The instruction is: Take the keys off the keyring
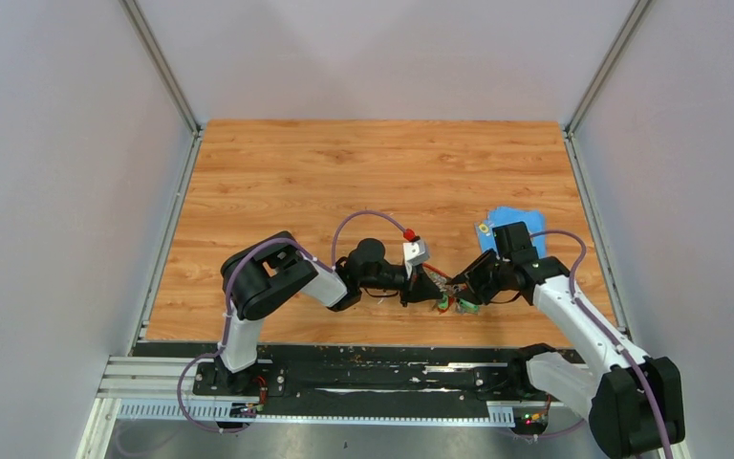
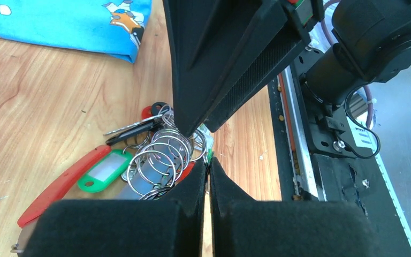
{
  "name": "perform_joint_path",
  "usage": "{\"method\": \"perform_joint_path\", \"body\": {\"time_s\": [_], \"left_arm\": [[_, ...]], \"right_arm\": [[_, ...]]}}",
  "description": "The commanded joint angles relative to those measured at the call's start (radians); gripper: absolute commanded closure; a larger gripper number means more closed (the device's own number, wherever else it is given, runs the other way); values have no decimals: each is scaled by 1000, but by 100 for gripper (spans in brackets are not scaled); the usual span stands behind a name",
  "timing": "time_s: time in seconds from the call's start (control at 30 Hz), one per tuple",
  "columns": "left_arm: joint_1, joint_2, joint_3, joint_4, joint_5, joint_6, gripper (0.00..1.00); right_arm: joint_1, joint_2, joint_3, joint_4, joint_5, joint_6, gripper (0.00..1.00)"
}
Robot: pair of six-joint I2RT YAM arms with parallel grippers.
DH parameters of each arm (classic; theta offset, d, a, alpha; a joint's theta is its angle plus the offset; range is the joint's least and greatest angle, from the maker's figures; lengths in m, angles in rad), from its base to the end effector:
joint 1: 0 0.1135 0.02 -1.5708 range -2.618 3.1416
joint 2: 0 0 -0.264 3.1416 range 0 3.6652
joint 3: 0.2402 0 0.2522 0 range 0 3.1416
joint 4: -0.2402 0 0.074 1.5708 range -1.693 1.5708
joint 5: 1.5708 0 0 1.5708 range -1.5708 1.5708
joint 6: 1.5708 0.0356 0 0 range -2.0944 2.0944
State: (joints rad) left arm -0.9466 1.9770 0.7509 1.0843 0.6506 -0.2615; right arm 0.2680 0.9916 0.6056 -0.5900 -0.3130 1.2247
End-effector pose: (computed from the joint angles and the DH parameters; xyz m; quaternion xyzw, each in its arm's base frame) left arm 0.1957 -0.3087 0.1313 0.4377 0.6039 -0.5514 0.3739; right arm 0.1759 0.0597 0.2085 0.3942 0.8594 0.3059 0.1113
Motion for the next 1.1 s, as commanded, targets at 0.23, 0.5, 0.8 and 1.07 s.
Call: {"method": "perform_joint_path", "body": {"time_s": [0.23,0.5,0.8,1.07], "left_arm": [[-6,-10,33,5,27,-12,100],[-3,10,36,64,39,-71,100],[19,42,25,192,54,-191,100],[20,56,30,204,57,-219,100]], "right_arm": [[19,-22,-97,179,-12,-29,70],[20,-75,-155,227,-11,-17,70],[19,-177,-183,242,34,-46,64],[19,-288,-213,249,71,-76,62]]}}
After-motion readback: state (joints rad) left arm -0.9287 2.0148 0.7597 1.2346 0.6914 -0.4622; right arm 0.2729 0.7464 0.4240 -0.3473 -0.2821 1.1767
